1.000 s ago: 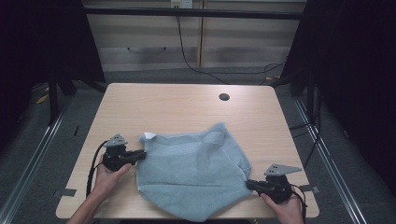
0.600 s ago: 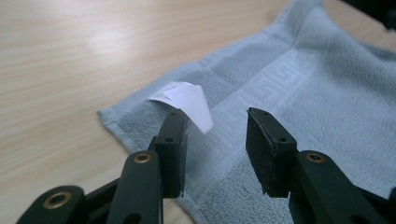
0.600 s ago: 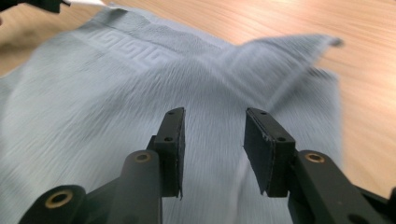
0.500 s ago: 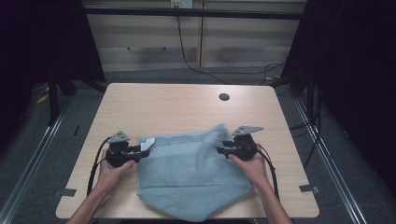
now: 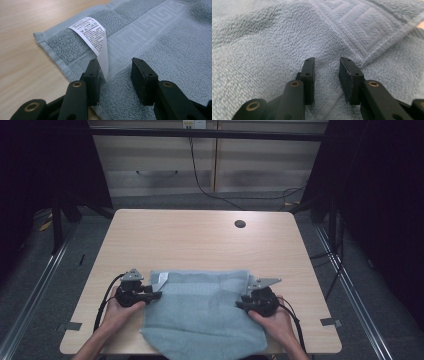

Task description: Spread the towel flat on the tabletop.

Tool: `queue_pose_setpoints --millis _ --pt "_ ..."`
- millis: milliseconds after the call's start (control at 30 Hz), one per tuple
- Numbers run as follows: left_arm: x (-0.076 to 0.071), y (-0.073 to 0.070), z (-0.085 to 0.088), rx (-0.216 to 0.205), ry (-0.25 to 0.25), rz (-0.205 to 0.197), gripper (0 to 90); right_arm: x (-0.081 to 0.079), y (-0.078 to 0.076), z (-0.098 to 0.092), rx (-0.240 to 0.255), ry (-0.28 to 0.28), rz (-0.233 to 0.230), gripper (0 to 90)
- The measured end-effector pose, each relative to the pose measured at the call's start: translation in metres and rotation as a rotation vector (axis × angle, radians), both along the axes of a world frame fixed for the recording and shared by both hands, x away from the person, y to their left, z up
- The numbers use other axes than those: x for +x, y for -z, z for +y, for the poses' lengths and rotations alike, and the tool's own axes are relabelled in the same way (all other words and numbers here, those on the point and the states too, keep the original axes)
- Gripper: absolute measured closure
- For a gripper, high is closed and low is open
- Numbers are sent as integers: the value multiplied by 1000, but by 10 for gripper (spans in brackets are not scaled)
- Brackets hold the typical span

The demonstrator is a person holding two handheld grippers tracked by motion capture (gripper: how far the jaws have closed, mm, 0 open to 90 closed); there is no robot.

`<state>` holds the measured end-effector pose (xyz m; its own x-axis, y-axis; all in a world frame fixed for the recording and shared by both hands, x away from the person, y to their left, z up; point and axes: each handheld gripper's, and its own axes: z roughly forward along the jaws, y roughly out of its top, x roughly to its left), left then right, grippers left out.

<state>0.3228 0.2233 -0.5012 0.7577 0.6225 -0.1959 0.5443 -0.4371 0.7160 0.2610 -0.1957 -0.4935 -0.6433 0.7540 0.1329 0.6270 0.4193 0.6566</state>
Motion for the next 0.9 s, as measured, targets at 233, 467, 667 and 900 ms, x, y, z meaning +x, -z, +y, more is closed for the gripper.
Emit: queue_pose_setpoints --millis 233,467,667,900 --pt "0 -9 9 -40 30 18 591 -6 -11 -17 58 37 -40 636" --pt "34 -21 25 -122 -74 -12 566 47 -26 -34 110 139 -111 555" --pt "54 -5 17 -110 -124 4 525 73 -7 -27 97 152 -57 450" --pt "51 4 3 -7 -96 -12 443 74 9 -22 56 140 -38 532"
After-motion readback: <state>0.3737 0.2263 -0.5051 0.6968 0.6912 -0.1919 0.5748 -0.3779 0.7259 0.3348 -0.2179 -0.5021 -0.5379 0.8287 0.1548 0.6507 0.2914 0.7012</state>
